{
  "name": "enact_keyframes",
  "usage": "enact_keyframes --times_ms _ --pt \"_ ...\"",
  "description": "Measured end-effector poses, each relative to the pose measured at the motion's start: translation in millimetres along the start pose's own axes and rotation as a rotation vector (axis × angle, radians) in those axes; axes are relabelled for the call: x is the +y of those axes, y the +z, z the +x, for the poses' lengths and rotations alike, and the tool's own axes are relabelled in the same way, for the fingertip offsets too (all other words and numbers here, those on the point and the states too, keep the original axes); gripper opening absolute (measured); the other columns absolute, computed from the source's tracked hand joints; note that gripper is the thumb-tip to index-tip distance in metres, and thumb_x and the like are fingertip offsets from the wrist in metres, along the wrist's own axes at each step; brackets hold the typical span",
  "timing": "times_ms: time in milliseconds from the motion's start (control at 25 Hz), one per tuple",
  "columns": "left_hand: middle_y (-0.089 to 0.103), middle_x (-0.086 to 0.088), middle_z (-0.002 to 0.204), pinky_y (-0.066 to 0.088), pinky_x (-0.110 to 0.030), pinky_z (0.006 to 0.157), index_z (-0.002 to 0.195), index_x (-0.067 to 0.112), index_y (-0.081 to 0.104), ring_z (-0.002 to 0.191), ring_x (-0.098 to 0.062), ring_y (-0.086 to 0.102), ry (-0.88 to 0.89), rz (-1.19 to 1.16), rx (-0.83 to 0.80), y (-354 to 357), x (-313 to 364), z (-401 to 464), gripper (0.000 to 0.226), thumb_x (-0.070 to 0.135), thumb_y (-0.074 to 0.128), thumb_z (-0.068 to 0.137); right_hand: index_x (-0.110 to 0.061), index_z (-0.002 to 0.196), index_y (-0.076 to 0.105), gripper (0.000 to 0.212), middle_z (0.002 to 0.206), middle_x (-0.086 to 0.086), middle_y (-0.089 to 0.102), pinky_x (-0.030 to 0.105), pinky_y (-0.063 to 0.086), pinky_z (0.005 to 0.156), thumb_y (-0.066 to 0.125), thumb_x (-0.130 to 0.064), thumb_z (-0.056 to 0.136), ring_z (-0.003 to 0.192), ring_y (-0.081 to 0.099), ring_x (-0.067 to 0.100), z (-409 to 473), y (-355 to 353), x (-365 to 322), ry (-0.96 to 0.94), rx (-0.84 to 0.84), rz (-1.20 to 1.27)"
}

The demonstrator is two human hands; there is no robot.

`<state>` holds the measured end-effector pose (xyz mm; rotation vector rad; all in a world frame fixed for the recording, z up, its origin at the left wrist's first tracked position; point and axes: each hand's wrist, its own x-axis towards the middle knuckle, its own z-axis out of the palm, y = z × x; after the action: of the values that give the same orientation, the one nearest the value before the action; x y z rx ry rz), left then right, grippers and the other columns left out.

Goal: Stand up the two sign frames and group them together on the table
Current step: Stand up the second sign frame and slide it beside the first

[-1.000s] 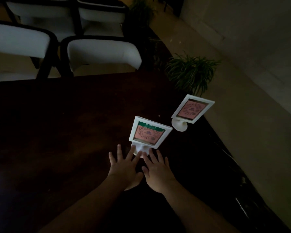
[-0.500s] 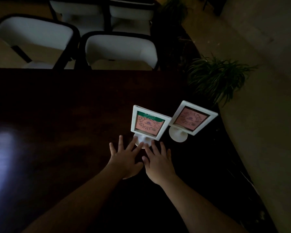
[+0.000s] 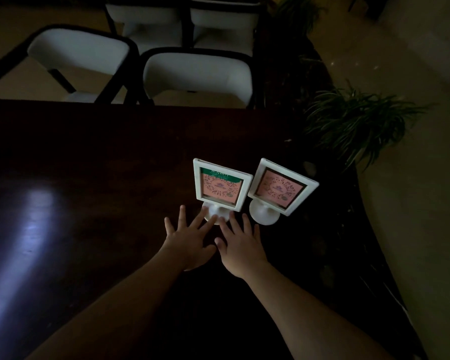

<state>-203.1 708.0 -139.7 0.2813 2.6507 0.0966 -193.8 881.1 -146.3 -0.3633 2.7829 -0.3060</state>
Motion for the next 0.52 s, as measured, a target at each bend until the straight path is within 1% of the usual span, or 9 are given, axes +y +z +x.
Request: enact_keyframes --times_ms 80,280,520 --pt "-0.029 0.013 0.156 -0.009 -0.074 0.104 0.148 0.049 -0.016 0.137 -0.042 -0.034 0.013 0.01 0.008 -1 -1 5 0.085 0.075 0.014 0.074 -0.033 0.156 0.005 0.062 0.168 0.002 0.002 0.062 0.002 0.118 0.021 -0.055 0.101 0.151 -0.006 0.035 2 0 1 0.004 0.014 -0.005" --pt "-0.031 0.013 0.154 -0.008 -0.075 0.104 0.145 0.05 -0.02 0.137 -0.042 -0.033 0.039 0.03 0.024 -2 -3 17 0.081 0.075 0.02 0.08 -0.033 0.156 0.005 0.063 0.168 0.003 0.001 0.062 0.002 0.117 0.02 -0.057 0.1 0.151 -0.006 0.035 7 0 3 0.032 0.034 0.013" --pt "-0.029 0.012 0.156 -0.008 -0.075 0.103 0.146 0.05 -0.019 0.137 -0.042 -0.032 0.039 0.031 0.034 -1 -3 18 0.082 0.078 0.014 0.076 -0.031 0.157 0.006 0.066 0.168 0.004 0.003 0.062 0.005 0.118 0.021 -0.059 0.1 0.15 -0.002 0.037 7 1 3 0.037 0.034 -0.007"
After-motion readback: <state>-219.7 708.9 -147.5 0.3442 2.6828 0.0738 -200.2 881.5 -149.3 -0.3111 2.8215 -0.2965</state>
